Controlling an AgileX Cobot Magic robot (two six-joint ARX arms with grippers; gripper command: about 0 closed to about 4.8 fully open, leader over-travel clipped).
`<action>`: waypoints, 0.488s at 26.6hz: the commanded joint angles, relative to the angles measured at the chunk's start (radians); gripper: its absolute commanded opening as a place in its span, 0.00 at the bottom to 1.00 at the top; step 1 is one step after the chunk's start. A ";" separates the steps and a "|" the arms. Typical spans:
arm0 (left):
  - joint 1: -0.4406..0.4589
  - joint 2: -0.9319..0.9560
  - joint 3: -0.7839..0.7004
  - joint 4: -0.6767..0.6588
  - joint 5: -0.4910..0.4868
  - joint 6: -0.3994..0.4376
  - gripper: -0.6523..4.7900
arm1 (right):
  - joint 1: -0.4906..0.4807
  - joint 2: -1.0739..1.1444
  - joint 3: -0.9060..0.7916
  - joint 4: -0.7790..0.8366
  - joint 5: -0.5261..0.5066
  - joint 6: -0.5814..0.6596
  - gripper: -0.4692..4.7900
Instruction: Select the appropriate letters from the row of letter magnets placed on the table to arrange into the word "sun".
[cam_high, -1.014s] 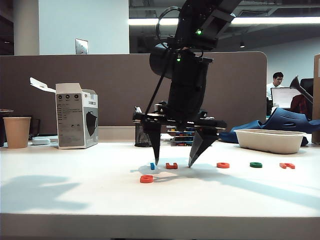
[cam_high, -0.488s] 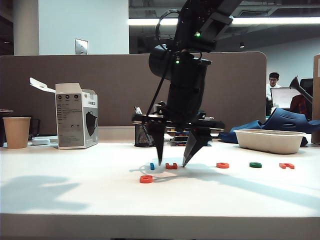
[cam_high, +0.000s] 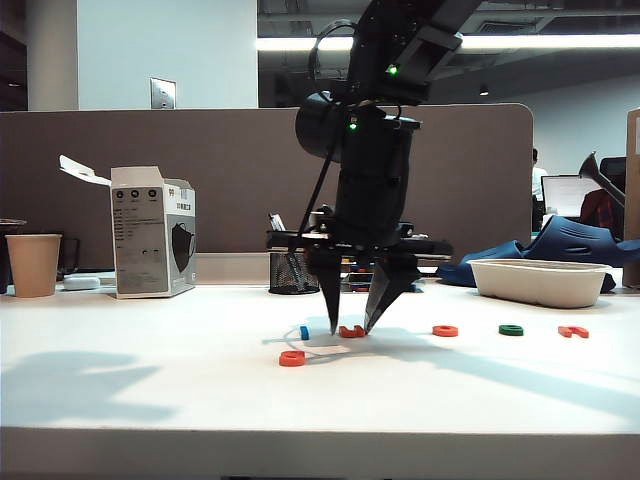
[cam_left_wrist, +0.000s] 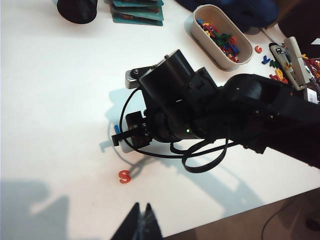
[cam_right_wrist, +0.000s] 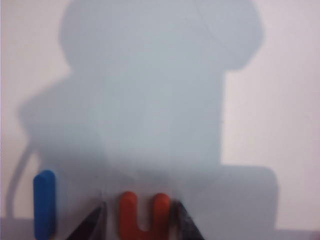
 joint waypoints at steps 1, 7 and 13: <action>0.002 -0.003 0.004 0.010 -0.003 0.002 0.11 | 0.008 0.029 -0.017 -0.065 -0.017 0.004 0.37; 0.002 -0.003 0.004 0.010 -0.003 0.002 0.11 | 0.008 0.029 -0.017 -0.065 -0.014 0.004 0.29; 0.002 -0.003 0.004 0.010 -0.003 0.002 0.11 | 0.008 0.029 -0.017 -0.042 -0.011 0.005 0.29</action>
